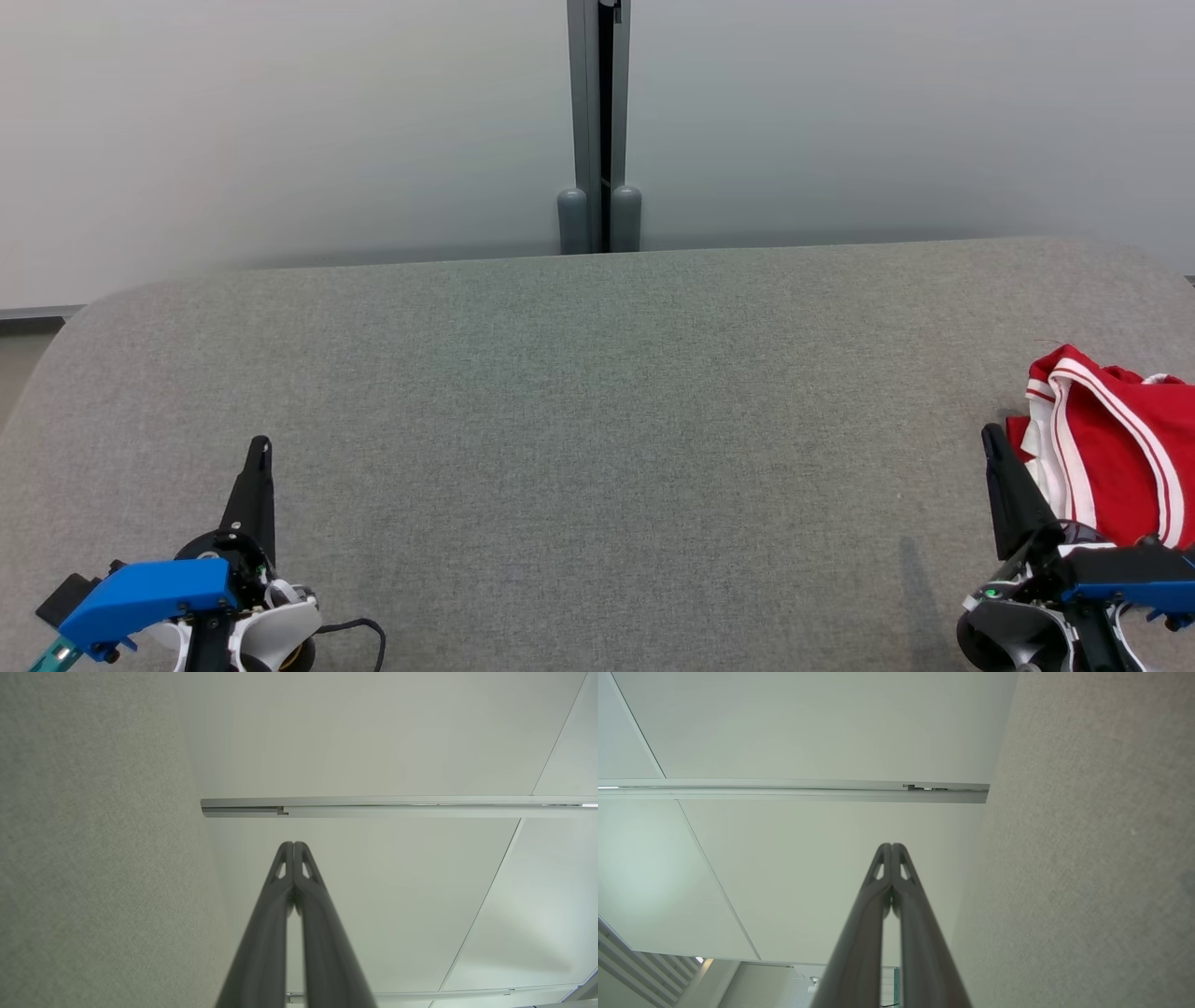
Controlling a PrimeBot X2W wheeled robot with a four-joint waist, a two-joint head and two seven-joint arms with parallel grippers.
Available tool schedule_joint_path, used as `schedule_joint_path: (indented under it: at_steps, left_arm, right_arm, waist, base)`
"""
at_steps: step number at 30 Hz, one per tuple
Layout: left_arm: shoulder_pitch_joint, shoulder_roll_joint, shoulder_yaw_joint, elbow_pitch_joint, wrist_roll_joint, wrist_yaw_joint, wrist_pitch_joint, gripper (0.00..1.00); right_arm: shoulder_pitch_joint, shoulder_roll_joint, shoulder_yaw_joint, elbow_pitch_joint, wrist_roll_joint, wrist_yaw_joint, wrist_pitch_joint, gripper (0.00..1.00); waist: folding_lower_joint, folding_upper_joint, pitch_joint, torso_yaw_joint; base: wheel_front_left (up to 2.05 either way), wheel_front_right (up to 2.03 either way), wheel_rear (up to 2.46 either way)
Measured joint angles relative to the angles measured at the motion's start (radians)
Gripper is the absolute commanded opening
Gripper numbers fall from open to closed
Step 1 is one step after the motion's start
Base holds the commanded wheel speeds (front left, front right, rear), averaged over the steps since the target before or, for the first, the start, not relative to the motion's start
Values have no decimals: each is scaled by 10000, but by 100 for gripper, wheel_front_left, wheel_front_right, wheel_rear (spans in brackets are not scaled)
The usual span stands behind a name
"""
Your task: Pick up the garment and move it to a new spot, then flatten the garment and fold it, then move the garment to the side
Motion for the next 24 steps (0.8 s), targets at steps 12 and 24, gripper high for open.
schedule_joint_path:
  at_steps: [12, 24]
  left_arm:
    - [-1, 0, 0, 0, 0, 0, 0, 0]
    - [-1, 0, 0, 0, 0, 0, 0, 0]
  right_arm:
    - [1, 0, 0, -2, 0, 0, 0, 0]
    - [2, 0, 0, -2, 0, -2, 0, 0]
  waist:
    - [0, 0, 0, 0]
    - [-1, 0, 0, 0]
  base:
    - [0, 0, 0]
    - [0, 0, 0]
